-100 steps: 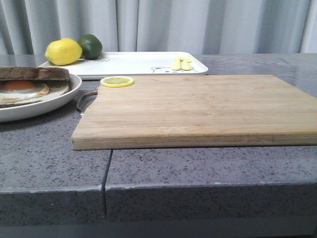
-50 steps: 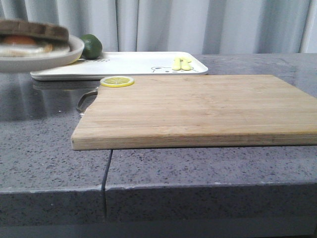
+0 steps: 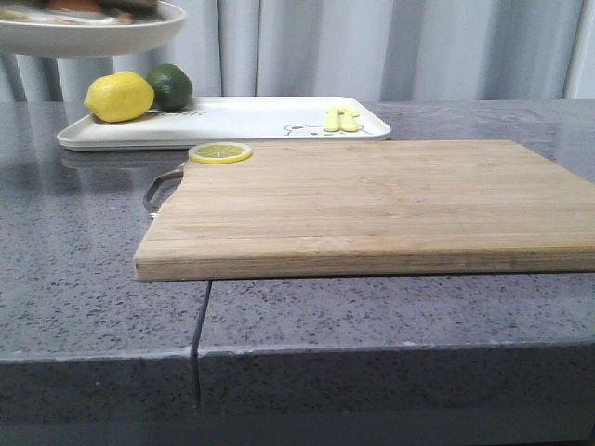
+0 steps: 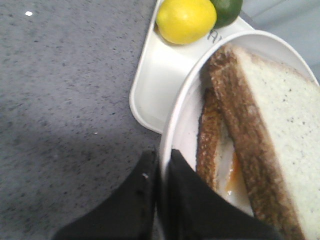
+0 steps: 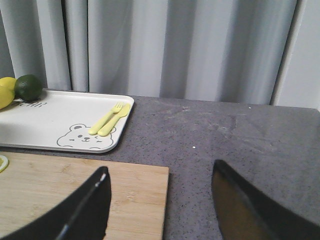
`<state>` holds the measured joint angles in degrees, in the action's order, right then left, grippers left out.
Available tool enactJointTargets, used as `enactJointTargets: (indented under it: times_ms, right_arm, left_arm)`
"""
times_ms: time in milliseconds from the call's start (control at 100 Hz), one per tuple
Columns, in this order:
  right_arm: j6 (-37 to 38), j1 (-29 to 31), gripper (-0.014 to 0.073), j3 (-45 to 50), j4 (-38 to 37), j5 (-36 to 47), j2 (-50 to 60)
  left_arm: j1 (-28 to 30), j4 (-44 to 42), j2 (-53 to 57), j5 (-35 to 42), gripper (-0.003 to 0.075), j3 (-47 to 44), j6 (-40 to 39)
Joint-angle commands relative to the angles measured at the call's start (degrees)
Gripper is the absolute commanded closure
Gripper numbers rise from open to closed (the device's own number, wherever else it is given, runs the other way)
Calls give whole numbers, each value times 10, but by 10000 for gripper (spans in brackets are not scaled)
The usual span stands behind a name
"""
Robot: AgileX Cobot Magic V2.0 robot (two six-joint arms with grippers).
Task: Place bread and move sandwich to tray
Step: 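Grasp the plate rim with the left gripper and lift it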
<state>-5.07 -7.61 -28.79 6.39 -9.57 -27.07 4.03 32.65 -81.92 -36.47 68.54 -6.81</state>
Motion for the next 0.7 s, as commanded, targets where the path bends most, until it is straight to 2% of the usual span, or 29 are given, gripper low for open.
enactJointTargets:
  times_ms: [0, 420, 690]
  right_arm:
    - [-2, 3, 146, -15, -5, 52, 0]
    - [-2, 3, 146, -15, -5, 73, 0]
    - [-2, 3, 146, -15, -5, 79, 0]
  left_arm:
    - [-18, 39, -21, 17, 739, 71, 2]
    - [-33, 51, -229, -113, 739, 366, 17]
    - [-36, 124, -333, -143, 740, 485, 41]
